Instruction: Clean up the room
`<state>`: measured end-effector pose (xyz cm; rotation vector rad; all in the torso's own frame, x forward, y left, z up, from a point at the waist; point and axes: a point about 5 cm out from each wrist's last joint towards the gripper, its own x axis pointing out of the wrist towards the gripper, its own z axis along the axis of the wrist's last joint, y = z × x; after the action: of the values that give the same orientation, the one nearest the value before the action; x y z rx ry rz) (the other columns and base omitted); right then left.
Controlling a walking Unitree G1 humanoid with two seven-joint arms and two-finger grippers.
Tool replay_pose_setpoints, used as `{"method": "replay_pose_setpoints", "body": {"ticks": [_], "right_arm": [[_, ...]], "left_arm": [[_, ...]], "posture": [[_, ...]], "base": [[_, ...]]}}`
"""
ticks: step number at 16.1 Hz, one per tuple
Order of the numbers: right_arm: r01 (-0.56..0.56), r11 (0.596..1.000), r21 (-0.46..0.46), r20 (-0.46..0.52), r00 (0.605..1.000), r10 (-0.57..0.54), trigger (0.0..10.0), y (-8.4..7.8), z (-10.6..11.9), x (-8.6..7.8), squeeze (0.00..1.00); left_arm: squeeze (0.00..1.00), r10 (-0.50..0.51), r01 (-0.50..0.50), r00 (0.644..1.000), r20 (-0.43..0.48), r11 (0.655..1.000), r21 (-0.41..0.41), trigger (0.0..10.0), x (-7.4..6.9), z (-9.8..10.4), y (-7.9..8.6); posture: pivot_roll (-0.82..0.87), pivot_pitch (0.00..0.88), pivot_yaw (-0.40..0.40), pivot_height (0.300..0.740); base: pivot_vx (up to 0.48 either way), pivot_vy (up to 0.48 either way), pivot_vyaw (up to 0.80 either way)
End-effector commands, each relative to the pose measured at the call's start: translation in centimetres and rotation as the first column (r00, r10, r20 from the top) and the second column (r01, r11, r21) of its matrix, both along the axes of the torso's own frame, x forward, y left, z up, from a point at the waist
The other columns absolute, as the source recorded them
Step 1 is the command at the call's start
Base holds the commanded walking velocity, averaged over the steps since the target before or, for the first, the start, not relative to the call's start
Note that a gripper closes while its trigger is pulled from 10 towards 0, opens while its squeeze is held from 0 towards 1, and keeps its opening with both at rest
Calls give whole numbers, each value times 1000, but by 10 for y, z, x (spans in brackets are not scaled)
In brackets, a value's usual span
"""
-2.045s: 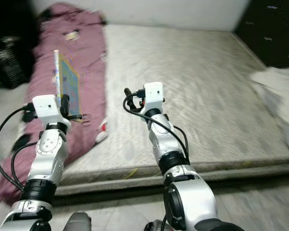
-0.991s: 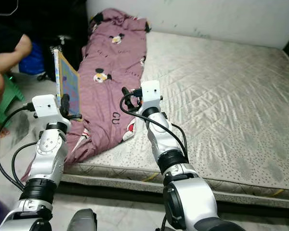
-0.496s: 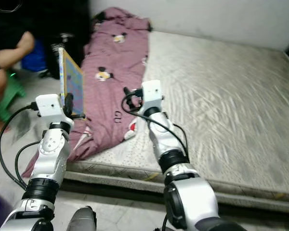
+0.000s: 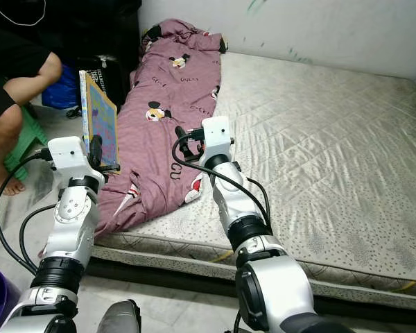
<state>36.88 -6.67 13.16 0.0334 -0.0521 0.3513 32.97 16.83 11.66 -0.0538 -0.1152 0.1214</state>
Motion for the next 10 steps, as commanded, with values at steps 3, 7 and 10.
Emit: {"method": "replay_pose_setpoints", "body": {"ticks": [3,7,10], "right_arm": [[8,1000,-7,-6,1000,-9,10000,-3,1,3,0],[8,1000,-10,-5,1000,-8,10000,-4,2,3,0],[8,1000,-11,-5,1000,-9,10000,-4,2,3,0]], "left_arm": [[0,-19,18,998,57,1000,3,10000,5,12,-5],[0,-15,15,998,56,1000,-5,10000,5,12,-5],[0,-12,12,998,56,1000,-8,10000,5,12,-4]], "posture": [[98,0,-86,740],[97,0,-88,740],[97,0,-88,740]], "base": [[0,-279,0],[0,-124,0],[0,0,0]]}}
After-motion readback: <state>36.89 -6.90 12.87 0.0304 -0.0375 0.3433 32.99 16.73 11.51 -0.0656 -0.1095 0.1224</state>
